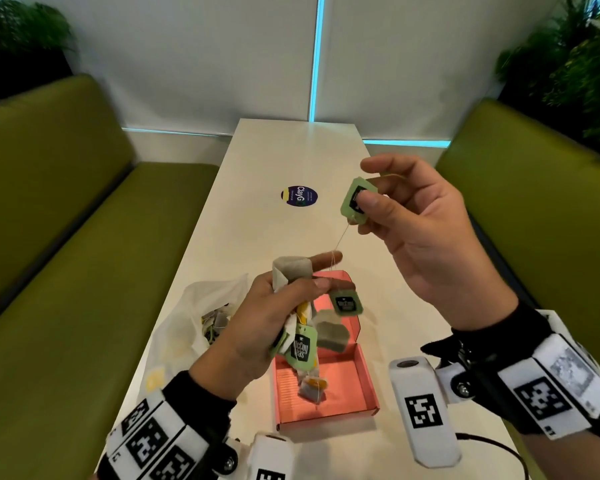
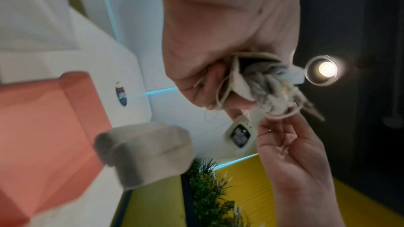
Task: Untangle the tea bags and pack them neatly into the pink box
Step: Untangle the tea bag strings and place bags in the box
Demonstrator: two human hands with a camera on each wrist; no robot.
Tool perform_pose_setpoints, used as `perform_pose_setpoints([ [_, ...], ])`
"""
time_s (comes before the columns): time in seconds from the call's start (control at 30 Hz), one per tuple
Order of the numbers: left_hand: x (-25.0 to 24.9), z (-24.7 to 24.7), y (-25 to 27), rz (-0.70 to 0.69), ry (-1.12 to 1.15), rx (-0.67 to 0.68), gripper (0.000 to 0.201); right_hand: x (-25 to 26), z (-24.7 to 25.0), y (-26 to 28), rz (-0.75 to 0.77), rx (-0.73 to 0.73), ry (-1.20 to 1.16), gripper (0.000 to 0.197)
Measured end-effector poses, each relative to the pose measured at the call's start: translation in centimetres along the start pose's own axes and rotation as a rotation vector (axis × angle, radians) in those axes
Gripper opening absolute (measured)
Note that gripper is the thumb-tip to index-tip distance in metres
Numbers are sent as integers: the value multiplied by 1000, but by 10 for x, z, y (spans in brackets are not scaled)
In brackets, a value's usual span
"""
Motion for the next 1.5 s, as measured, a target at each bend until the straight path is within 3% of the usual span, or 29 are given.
perform_pose_setpoints([
  [0.1,-1,-2,2,30,62,5,23,0,-1,1,-41,39,27,19],
  [0.23,-20,-9,4,-90,66,10,11,-8,3,4,-123,90,76,13],
  [0.33,-32,-22,7,-134,73,103,11,-19,8,6,-174,68,35,9],
  [0.43,-33,-24,8,-150,95,163,26,-24,12,8,-207,3,-52,15],
  [0.7,-27,-1,6,-238,-66,89,17,-15,23,10,-169,-57,-106,10],
  [1.03,-46,-15,14,-291,-113,183,41,-6,31,12,-32,-135,-40,23],
  [1.3,-39,1,6,-305,-177,140,20,-2,26,16,-55,-99,-95,15],
  [1.43,-36,4,3,-303,-260,189,36,-2,25,18,-61,-90,-113,11],
  [1.5,-36,3,3,-303,-268,208,22,-3,22,18,-64,-77,-115,10],
])
Point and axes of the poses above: each hand's wrist, its own y-axis away from the middle knuckle, its own z-axis out of the back of the hand, x = y × z, the point moved 8 cm from there along -y, towards the middle knuckle, and after that the axes turned 7 degrees about -z, right-handed, at the moved point
